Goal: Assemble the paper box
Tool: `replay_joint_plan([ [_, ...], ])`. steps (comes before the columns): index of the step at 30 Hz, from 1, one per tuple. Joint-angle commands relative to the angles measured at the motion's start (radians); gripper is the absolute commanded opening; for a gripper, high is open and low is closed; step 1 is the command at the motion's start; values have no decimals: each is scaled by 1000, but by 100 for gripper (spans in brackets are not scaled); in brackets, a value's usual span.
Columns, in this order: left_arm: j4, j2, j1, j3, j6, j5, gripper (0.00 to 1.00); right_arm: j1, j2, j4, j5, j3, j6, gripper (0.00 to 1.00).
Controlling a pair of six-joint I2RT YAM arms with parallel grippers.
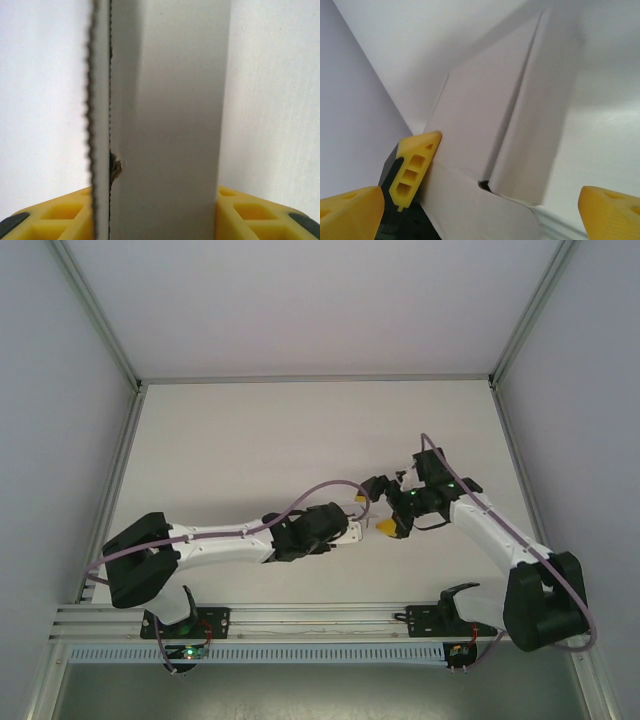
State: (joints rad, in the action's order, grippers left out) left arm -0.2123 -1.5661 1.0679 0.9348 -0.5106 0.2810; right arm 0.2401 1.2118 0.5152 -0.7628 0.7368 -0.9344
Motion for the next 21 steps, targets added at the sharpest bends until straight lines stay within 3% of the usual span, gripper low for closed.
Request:
replay_joint_plan([
  [1,-116,61,-67,23,55,-156,48,-36,-98,9,161,3,78,99],
  [6,-193,70,-171,50,57,-316,43,-41,-263,-23,388,42,176,99],
  [8,-239,56,-193,70,38,-352,42,-38,-330,-117,420,6,220,98],
  [15,-485,-28,-255,193,-31,-493,43,1,-503,-588,332,-258,412,98],
  [18,-534,-72,-260,234,-30,-496,44,27,-469,-577,286,-257,473,98],
  [21,-532,-109,-261,249,-32,-491,44,60,-418,-574,245,-250,520,91],
])
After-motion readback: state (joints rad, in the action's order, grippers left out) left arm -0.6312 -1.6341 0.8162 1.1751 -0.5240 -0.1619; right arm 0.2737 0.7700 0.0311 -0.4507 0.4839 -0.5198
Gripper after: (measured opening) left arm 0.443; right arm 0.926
